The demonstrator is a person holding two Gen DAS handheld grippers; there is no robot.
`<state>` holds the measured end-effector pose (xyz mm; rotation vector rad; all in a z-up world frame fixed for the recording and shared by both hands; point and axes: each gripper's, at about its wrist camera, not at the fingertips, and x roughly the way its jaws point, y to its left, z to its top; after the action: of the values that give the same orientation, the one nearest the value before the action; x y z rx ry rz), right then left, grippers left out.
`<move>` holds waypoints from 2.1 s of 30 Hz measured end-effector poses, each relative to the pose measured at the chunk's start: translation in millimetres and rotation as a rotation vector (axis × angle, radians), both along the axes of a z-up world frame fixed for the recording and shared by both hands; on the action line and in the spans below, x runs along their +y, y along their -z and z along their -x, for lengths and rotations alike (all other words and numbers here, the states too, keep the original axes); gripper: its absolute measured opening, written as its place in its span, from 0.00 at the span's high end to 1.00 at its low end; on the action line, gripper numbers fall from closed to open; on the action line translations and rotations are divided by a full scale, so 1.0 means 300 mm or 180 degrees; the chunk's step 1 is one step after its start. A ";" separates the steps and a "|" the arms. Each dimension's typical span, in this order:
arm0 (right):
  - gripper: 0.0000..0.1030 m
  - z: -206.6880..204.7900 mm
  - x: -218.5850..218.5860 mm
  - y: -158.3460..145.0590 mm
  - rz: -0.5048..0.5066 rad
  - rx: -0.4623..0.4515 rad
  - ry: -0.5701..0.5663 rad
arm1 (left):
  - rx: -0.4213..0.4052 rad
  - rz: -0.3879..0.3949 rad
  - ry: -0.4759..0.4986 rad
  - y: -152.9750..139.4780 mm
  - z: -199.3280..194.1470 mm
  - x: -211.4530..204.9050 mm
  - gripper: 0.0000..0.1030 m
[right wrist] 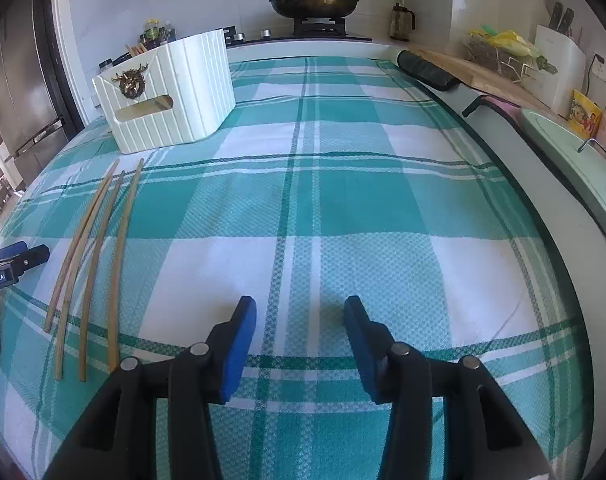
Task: Organize utensils
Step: 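Move both open tools back over the remaining chopsticks on the cloth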
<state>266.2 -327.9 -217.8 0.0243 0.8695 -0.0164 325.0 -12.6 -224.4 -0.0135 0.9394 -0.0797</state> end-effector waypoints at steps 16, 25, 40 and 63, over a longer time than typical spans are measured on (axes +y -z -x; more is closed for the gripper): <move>0.52 -0.012 0.004 0.002 0.0066 -0.0009 0.0025 | 0.0051 -0.0092 0.0010 0.006 -0.005 -0.014 0.01; 0.52 -0.012 0.004 0.002 0.0069 -0.0010 0.0024 | 0.0051 -0.0084 0.0009 0.007 -0.006 -0.014 0.01; 0.52 -0.011 0.003 0.001 0.0067 -0.0010 0.0023 | -0.0149 0.0491 0.0144 -0.079 0.038 -0.102 0.01; 0.52 -0.005 0.116 -0.091 -0.0419 -0.0155 -0.0696 | -0.0072 -0.0045 0.0247 -0.022 0.012 -0.210 0.54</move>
<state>267.7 -293.1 -190.5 0.0524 0.8196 0.2453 321.5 -75.4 -217.7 0.0370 0.9180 -0.1446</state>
